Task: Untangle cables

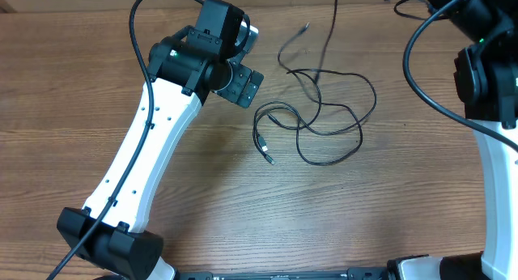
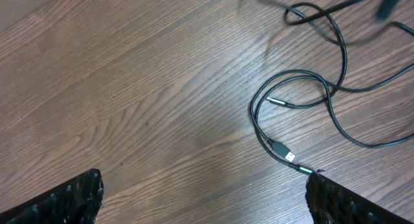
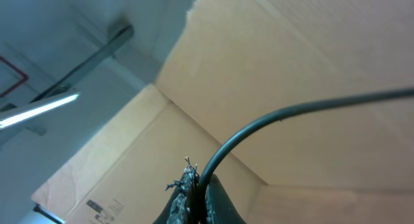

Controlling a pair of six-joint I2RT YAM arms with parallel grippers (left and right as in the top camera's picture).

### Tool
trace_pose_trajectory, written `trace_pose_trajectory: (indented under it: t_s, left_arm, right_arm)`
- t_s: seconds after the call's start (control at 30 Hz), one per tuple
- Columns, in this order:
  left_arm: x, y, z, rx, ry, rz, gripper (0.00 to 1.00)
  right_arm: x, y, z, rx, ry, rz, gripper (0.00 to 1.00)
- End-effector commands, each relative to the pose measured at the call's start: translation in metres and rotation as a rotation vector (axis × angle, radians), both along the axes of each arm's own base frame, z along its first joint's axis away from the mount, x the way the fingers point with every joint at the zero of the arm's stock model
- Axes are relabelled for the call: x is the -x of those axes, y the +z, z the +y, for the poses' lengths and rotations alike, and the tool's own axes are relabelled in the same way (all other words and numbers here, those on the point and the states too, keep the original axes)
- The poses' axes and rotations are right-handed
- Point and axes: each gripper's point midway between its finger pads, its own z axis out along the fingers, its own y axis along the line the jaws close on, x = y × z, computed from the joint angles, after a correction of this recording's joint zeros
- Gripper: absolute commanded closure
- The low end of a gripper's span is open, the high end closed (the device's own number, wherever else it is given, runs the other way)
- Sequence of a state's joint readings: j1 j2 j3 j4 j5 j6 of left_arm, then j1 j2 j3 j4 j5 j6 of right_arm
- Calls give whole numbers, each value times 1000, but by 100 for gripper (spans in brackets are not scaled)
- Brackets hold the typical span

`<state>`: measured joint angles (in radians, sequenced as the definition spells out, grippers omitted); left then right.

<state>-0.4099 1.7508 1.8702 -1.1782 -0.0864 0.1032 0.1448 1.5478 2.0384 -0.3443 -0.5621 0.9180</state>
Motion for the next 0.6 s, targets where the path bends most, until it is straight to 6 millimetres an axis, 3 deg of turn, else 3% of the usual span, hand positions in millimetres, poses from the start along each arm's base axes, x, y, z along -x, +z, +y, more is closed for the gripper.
trace_pose_trajectory:
  t_s: [0.0,0.3,0.4,0.57]
  left_arm:
    - [-1,-2,0,13,13,7,0]
    - [-1,-2,0,13,14,7,1]
    - [-1,-2,0,13,13,7,0]
    - [-1,-2,0,13,14,7,0]
  right_arm:
    - [16,26,-2,-33,9,-65,96]
    - [22,44,-3,5,-4,-199,96]
    - [17,30,-2,141,-43,-246,96]
    - [-13,-21,-23,350,-212,-137,96]
